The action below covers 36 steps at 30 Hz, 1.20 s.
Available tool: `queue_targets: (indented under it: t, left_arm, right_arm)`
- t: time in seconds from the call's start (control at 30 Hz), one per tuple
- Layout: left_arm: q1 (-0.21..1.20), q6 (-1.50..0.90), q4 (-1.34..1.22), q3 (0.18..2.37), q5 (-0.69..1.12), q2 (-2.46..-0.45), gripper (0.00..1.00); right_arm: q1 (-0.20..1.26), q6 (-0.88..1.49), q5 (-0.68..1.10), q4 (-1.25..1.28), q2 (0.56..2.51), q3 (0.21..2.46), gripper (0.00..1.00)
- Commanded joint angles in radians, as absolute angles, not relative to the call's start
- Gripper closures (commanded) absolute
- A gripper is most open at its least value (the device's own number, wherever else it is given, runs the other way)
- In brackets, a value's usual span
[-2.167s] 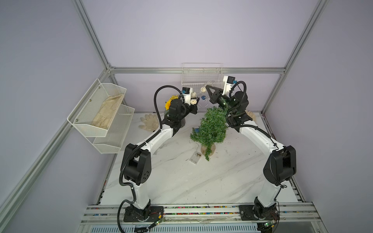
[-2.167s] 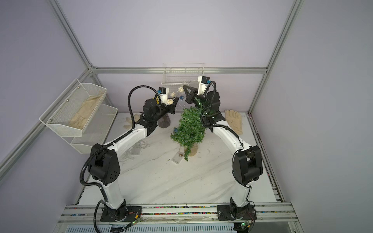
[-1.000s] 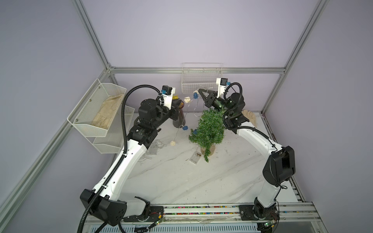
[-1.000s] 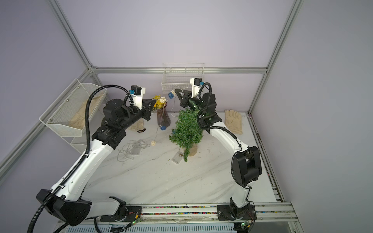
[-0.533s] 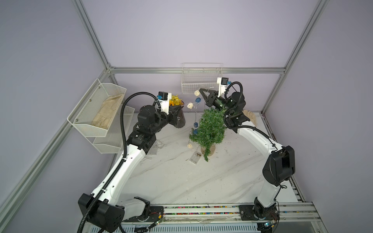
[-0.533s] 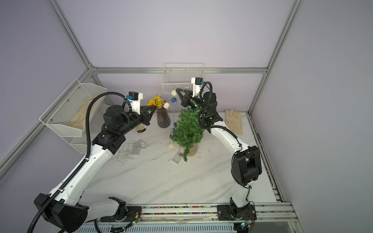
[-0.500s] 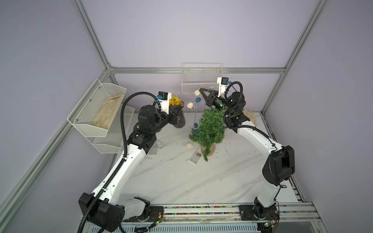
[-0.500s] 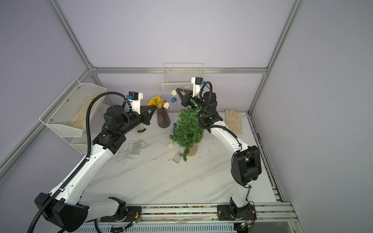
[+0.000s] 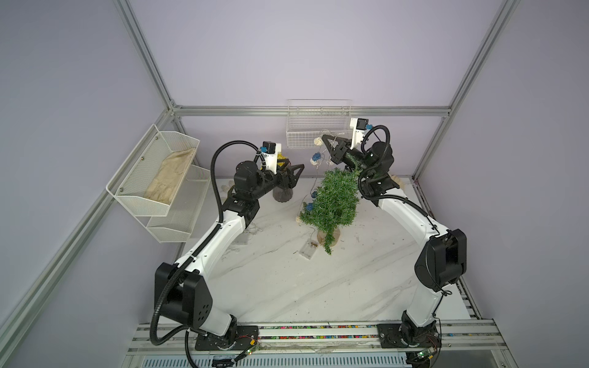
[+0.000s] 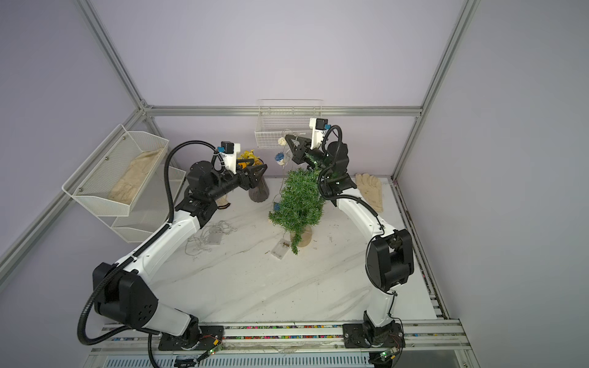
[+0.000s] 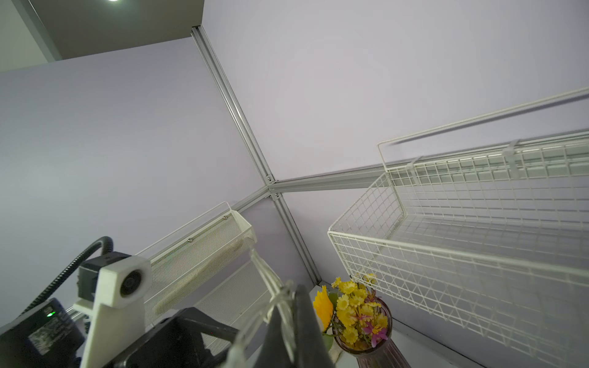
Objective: Remove string lights from the small christmas tree
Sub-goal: Remove the light string from the Christmas tree.
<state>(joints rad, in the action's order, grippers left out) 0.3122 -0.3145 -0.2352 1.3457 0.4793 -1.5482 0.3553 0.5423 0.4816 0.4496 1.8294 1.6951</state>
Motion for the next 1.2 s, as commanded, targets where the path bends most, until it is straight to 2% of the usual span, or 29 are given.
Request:
queue_targets:
  t: [0.0,0.2,0.27,0.37,0.77,1.17]
  left_arm:
    - [0.310,-0.351,-0.455,1.411,0.618,-1.607,0.24]
    - [0.309,-0.337,-0.505,1.517,0.659,-1.741,0.13]
    - [0.311,-0.350,-0.539,1.539,0.676,-1.768,0.05]
    - [0.311,-0.362,-0.585,1.549,0.682,-1.785,0.03]
    - [0.311,-0.342,-0.638,1.586,0.699,-1.822,0.00]
    - [0.323,-0.349,-0.579,1.710,0.749,-1.908,0.00]
  right_arm:
    - [0.358,0.555,0.513,0.471,1.852,1.728,1.00]
    - [0.365,0.556,0.525,0.463,1.863,1.749,1.00]
    - [0.369,0.555,0.524,0.459,1.868,1.756,1.00]
    - [0.373,0.553,0.526,0.452,1.879,1.768,1.00]
    - [0.388,0.549,0.528,0.434,1.903,1.793,1.00]
    - [0.401,0.542,0.527,0.421,1.912,1.805,1.00]
